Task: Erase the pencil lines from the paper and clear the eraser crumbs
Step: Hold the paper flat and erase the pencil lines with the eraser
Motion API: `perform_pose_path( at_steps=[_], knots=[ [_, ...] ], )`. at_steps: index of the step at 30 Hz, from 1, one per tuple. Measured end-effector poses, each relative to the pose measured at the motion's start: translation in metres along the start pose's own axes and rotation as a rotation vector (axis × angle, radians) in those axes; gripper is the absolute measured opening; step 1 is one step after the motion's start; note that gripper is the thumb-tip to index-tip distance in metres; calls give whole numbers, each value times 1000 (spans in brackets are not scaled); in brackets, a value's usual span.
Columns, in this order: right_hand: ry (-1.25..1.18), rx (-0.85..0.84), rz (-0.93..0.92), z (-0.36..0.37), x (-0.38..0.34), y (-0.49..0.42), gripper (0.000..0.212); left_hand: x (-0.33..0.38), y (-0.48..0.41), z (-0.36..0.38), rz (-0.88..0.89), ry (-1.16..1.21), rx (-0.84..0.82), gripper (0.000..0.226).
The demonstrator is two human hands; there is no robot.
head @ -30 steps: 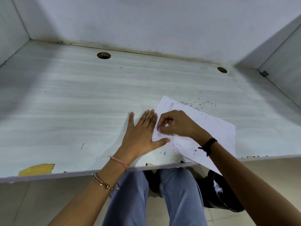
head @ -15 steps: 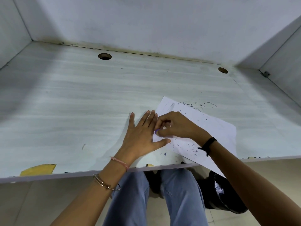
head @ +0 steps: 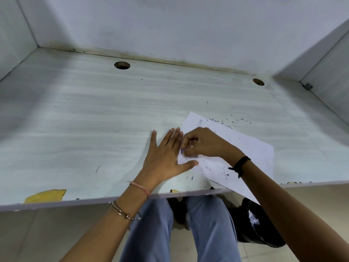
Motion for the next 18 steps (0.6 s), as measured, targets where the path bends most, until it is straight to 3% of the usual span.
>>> perform_pose_path(
  at_steps=[2, 5, 10, 14, 18],
  knots=[
    [9, -18, 2, -2, 3, -1, 4, -1, 0, -1, -2, 3, -8, 110],
    [-19, 167, 3, -12, 6, -6, 4, 0, 0, -2, -10, -1, -27, 111],
    [18, -67, -5, 0, 3, 0, 4, -1, 0, 1, 4, 6, 5, 108],
    [-8, 171, -10, -10, 6, -8, 4, 0, 0, 0, -3, -5, -12, 107],
    [30, -66, -20, 0, 1, 3, 4, -1, -1, 2, 4, -8, 5, 107]
  ],
)
Point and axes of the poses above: each hand's wrist, its own y-axis away from the middle knuckle, its own z-axis out of the palm, x = y × z, the point moved 2 cm from there along -y, towards the middle knuckle, and after that the axes turned 8 degrees about z, right-handed, at the moved point
